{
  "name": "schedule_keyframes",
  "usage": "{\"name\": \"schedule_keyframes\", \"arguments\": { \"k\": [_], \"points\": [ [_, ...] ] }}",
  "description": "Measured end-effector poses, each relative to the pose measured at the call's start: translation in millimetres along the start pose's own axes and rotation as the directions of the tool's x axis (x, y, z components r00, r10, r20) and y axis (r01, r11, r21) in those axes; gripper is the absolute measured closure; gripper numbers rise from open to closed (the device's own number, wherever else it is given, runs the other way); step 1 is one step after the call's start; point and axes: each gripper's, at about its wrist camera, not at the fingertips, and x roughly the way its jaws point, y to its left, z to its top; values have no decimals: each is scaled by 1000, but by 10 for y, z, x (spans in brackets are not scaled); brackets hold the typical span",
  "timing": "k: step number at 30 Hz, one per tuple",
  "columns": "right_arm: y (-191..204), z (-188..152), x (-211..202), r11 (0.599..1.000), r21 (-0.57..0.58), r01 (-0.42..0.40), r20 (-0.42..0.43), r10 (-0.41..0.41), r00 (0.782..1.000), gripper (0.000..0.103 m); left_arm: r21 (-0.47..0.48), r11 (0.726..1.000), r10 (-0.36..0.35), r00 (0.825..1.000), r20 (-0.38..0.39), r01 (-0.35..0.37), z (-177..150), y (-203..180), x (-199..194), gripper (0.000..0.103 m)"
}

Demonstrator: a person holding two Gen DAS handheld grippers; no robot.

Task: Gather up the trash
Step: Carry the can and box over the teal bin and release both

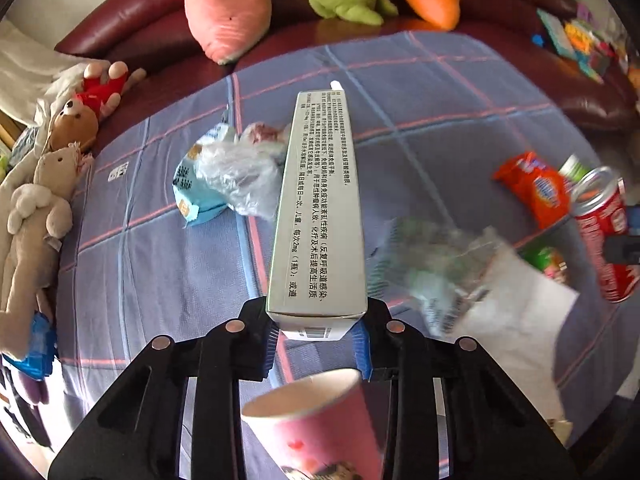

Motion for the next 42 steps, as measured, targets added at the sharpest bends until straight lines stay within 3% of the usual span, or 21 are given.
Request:
{"name": "schedule_keyframes", "arguments": {
  "k": [2,6,12,20,25,31,36,42],
  "points": [
    [-10,-33,-53,1000,2,-1,11,1,1000,42,-14,1000,-24,999,23,25,7,-47,-121,72],
    [-61,-137,-162,1000,11,-5,28,5,1000,42,-66,986,-152,988,31,154,-77,-191,-279,72],
    [-260,-282,-431,999,54,-3,83,-1,997,42,-22,983,-178,981,81,180,-109,-654,-566,72],
    [-897,-606,-952,982,187,1,190,-37,981,42,105,956,-284,952,117,273,67,-1491,-879,72],
    [-1496,-926,-1359,952,305,8,268,-94,959,42,200,914,-376,922,92,353,193,-2265,-959,72],
    [-2244,-1419,-1753,893,451,16,334,-186,924,42,322,854,-438,899,19,409,248,-3251,-907,71],
    [-2771,-1798,-1948,842,539,18,353,-246,903,42,407,805,-453,890,-49,432,213,-4031,-822,71],
    [-3187,-2011,-1980,805,594,5,344,-259,902,42,455,771,-442,889,-121,445,232,-4667,-632,71]
  ]
}}
